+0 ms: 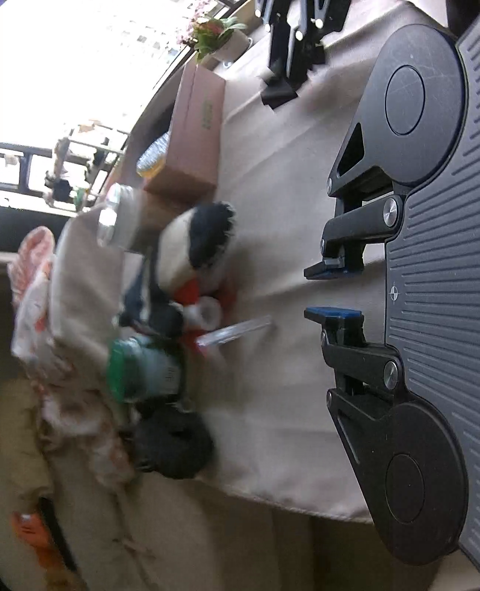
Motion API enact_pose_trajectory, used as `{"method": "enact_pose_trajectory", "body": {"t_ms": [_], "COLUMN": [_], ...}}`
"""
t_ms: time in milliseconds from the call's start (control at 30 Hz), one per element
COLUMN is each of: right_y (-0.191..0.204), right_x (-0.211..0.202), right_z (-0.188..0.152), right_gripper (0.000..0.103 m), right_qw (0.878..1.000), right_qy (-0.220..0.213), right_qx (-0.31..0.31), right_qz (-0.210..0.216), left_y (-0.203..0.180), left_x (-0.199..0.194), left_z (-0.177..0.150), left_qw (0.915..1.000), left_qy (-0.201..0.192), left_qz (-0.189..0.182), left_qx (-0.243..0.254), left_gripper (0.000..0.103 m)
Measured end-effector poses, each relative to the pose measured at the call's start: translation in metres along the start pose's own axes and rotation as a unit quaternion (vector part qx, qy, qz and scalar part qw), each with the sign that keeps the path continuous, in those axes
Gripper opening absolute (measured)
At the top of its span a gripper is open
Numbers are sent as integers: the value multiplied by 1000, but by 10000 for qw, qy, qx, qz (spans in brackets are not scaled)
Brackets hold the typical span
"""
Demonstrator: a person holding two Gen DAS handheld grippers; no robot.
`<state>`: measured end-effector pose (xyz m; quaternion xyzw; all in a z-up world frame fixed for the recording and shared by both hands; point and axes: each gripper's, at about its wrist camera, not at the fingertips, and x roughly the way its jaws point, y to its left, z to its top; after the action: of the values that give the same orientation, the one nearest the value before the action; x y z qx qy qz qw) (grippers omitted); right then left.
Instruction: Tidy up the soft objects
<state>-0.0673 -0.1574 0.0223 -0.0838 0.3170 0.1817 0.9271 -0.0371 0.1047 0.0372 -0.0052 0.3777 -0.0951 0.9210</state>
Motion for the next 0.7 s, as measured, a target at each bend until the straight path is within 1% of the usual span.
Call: {"method": "enact_pose_trajectory", "body": {"t_ms": [33, 67, 100, 133, 167, 200, 233, 267, 300, 467, 533, 600, 633, 667, 700], "right_y": [-3, -6, -8, -9, -10, -10, -9, -9, -8, -2, -1, -1, -2, -1, -1], "right_x": [5, 9, 14, 17, 20, 20, 20, 21, 21, 23, 23, 22, 23, 23, 23], "right_z": [-2, -3, -6, -8, -10, -11, -11, -11, -12, -12, -13, -13, -13, -13, -13], "right_gripper": [45, 52, 61, 62, 63, 65, 69, 70, 71, 76, 76, 76, 76, 76, 76], "right_qw": [9999, 9996, 9992, 9989, 9987, 9988, 9988, 9988, 9988, 9994, 9994, 9994, 9994, 9995, 9995], "right_qy": [51, 87, 105, 125, 170, 127, 149, 157, 154, 173, 165, 159, 157, 154, 151], "right_qx": [147, 259, 370, 442, 479, 473, 461, 445, 430, 276, 271, 280, 277, 273, 272], "right_qz": [53, 79, 97, 84, 72, 74, 117, 146, 158, 119, 108, 113, 110, 102, 94], "left_y": [2, 2, 0, -4, -10, -15, -20, -25, -29, -42, -38, -27, -21, -16, -11], "left_x": [3, 8, 12, 12, 13, 14, 16, 18, 20, 25, 26, 25, 24, 21, 18], "left_z": [-1, -2, -3, -4, -5, -5, -5, -5, -5, -9, -9, -9, -8, -9, -7], "left_qw": [9999, 9996, 9994, 9997, 9996, 9994, 9991, 9989, 9987, 9984, 9991, 9992, 9985, 9970, 9946], "left_qy": [68, 182, 271, 193, 188, 194, 195, 187, 165, -43, -160, -323, -405, -555, -748], "left_qz": [-60, -149, -173, -147, -132, -148, -171, -189, -190, 0, -50, -198, -195, -52, 212], "left_qx": [-75, -128, -99, 13, 145, 263, 335, 393, 445, 568, 398, -118, -321, -534, -687], "left_gripper": [18, 20, 24, 26, 34, 42, 46, 51, 53, 55, 54, 54, 54, 52, 52]}}
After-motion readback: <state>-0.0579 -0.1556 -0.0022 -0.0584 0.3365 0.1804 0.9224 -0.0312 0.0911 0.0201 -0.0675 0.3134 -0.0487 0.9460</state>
